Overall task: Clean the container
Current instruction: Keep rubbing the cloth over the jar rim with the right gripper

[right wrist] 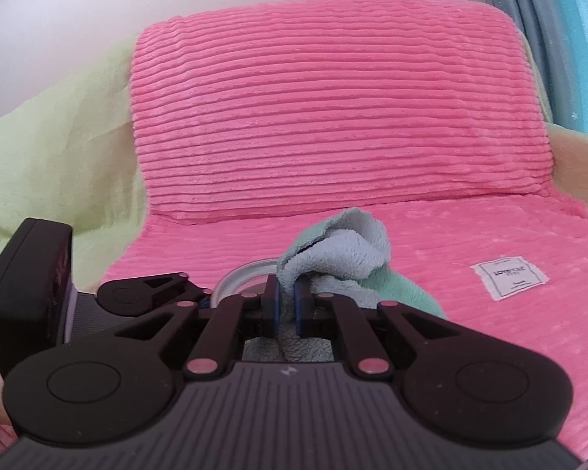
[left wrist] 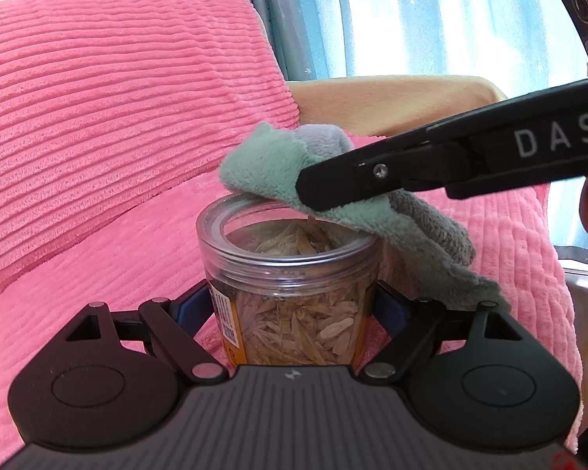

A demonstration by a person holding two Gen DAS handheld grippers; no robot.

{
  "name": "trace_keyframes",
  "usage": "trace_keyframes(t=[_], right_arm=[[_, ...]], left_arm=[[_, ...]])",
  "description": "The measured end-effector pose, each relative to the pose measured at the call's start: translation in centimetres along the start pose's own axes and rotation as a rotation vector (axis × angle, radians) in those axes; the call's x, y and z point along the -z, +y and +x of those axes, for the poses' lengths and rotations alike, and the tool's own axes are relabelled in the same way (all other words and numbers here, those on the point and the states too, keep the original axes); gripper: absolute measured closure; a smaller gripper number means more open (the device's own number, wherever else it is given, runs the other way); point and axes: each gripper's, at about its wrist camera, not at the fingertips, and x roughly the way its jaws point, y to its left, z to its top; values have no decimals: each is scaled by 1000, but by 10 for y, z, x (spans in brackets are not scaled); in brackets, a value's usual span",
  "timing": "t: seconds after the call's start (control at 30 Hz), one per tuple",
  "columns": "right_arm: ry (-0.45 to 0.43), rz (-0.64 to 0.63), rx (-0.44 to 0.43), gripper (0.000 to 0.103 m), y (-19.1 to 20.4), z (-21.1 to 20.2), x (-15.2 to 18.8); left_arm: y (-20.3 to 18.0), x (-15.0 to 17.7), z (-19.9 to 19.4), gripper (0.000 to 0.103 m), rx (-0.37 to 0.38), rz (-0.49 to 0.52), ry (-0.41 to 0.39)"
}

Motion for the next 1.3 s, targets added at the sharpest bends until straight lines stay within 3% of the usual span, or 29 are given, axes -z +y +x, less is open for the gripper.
trace_keyframes(t=[0.2, 0.4, 0.57, 0.97, 1.3], right_arm=[[14, 48, 1, 98, -8, -5, -2], [13, 79, -88, 97, -1, -9, 1], [3, 62, -108, 98, 5, -3, 1], [-22, 38, -32, 98, -4, 6, -5], [-30, 115, 27, 98, -35, -3, -7]], left_arm=[[-1, -1, 2, 18, -1, 10, -2], [0, -3, 4, 18, 0, -4, 1], [0, -3, 5, 18, 0, -13, 3], [14, 9, 3, 18, 17, -6, -6], [11, 14, -20, 18, 57, 27, -1]])
